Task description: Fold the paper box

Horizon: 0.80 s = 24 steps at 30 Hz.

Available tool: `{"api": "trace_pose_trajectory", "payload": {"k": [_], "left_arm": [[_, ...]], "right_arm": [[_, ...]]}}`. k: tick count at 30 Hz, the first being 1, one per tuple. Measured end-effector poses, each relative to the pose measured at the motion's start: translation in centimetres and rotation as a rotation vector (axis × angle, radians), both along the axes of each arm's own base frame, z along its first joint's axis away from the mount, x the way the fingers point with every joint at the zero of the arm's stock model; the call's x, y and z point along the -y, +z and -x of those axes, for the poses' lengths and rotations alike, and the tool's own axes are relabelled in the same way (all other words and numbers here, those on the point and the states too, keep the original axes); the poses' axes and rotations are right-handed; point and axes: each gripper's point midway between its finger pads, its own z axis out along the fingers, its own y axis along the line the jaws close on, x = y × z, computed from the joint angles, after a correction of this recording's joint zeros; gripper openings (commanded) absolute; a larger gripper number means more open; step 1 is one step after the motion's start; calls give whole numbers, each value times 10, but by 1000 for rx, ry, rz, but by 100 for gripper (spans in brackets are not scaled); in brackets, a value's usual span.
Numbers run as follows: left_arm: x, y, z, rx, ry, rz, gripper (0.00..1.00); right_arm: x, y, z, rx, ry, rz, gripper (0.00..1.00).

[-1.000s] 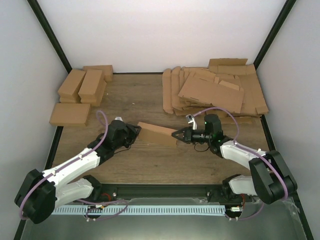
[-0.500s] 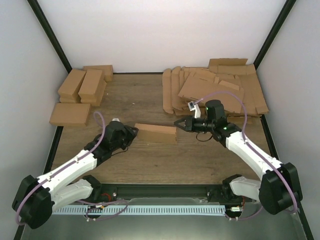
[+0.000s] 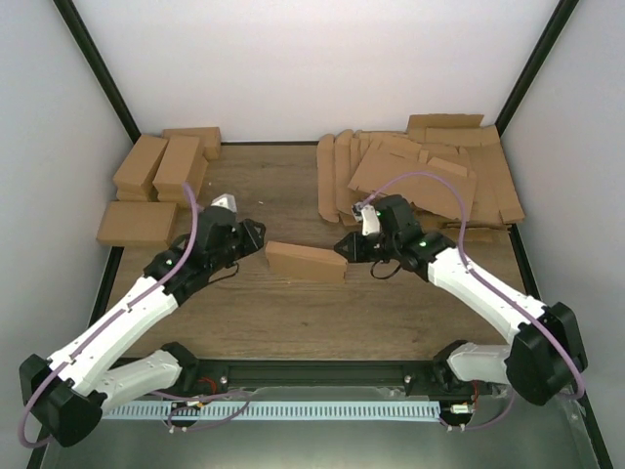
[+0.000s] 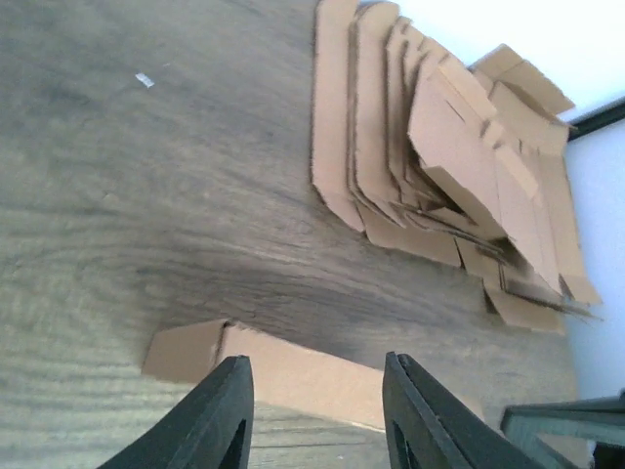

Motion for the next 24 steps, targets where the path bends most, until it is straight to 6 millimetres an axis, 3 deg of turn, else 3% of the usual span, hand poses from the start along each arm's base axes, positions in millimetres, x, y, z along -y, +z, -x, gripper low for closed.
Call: {"api": "trace_pose_trajectory", "payload": {"k": [3,9,12,18,21,24], "left_arm": [[13,8,-5,47,-118,-82,6],[34,-32,-9,-39,-248,-154,4],[37,-62,18,-98,-258,-70,4],[48,-162,109,-353,-306,10,4],[47,-190,122,-416,-262,43,4],[50,-204,116,-429,-200,80,4]], "right_arm": [[-4,-9,-4,-2,-7,71,2],[-23,8,-45,113,-21,165,2],[-33,6,-67,152,-2,221,2],[-53,-25,-98,126,76,332,2],[-58,-40,-104,93,103,372,2],[-59,-52,-104,61,121,402,2]]}}
